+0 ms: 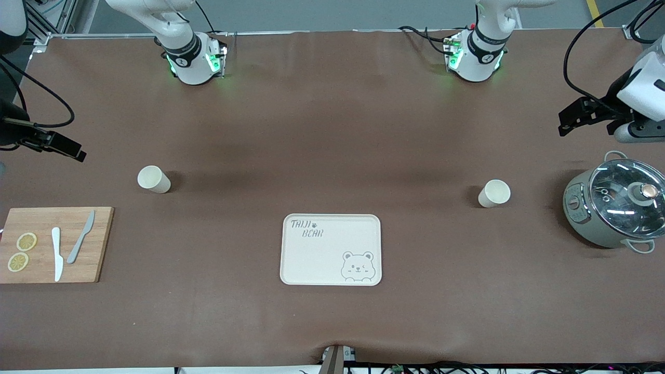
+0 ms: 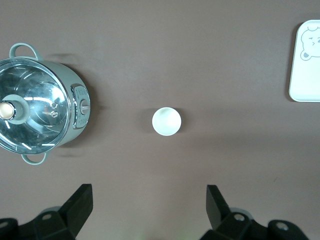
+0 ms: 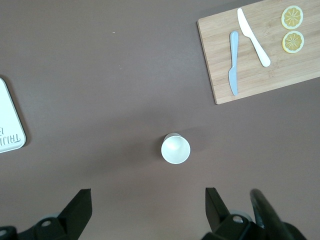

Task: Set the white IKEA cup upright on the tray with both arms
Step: 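Move the left gripper from rest toward the white cup near the pot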

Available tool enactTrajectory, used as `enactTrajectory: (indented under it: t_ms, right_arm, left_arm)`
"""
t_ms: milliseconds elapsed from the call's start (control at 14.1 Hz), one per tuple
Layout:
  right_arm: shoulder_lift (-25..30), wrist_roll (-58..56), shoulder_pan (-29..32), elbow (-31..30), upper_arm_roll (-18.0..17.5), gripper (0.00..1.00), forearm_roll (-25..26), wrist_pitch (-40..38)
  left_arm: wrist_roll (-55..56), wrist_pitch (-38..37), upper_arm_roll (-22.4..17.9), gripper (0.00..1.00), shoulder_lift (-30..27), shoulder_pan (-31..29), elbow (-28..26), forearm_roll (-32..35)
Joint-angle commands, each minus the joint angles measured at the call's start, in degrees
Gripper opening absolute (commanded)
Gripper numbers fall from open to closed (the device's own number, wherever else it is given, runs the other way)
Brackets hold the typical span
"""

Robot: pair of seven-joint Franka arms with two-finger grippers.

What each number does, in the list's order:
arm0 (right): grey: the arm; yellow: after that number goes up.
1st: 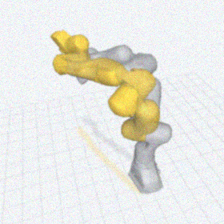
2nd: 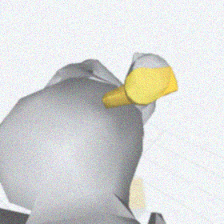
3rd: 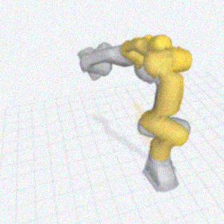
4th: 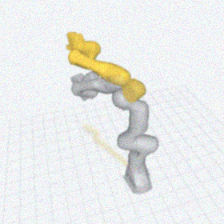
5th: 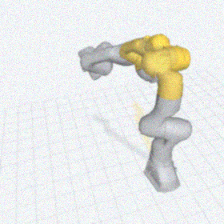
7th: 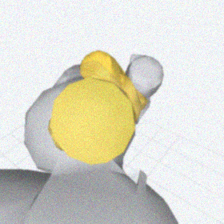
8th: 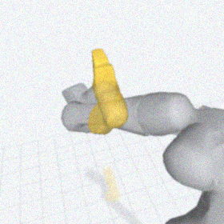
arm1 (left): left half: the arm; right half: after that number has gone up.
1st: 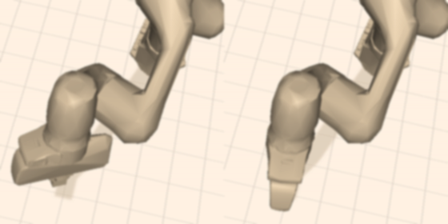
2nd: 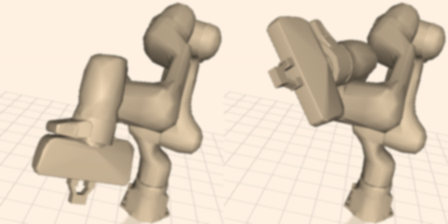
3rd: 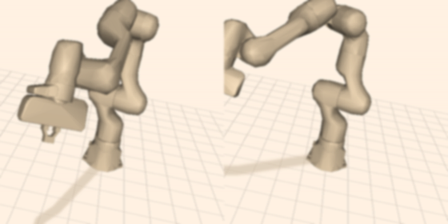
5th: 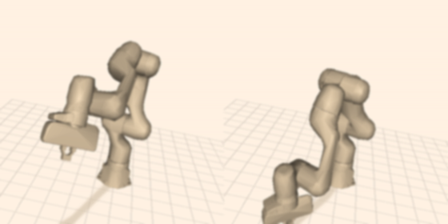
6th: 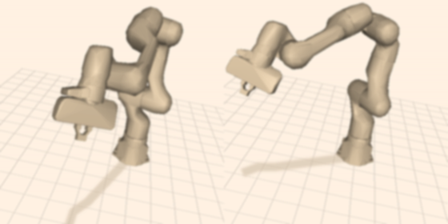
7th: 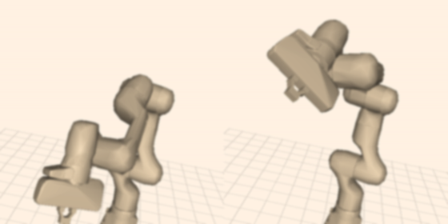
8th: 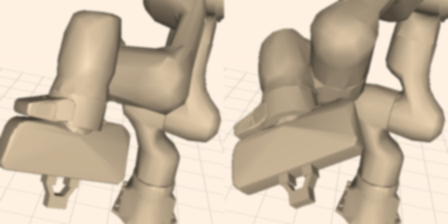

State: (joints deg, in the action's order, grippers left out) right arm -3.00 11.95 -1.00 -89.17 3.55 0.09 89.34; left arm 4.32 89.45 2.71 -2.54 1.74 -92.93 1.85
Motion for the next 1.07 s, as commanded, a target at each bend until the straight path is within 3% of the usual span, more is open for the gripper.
enactTrajectory:
  t_ms: [0, 498, 640, 996]
  right_arm:
    - [1.2, 0.4, 0.6, -1.0, -0.5, 1.0, 0.2, 0.0]
    - [1.2, 0.4, 0.9, -1.0, -0.5, 1.0, 0.1, 0.0]
    - [1.2, 0.4, 0.9, -1.0, -0.5, 1.0, 0.2, -0.1]
    - [1.2, 0.4, 0.9, -1.0, -0.5, 1.0, 0.1, -0.4]
  left_arm:
    - [-0.5, -0.5, 0.5, 1.0, 0.6, -0.2, 1.4, 1.7]
    - [-0.4, -0.5, -1.2, 1.0, 0.2, -0.3, 2.1, 1.7]
    - [-0.5, -3.8, -1.2, 1.0, -0.7, -0.2, 2.1, 1.8]
    - [-0.6, -3.8, -1.8, 1.0, 1.7, -2.9, 2.1, 1.6]
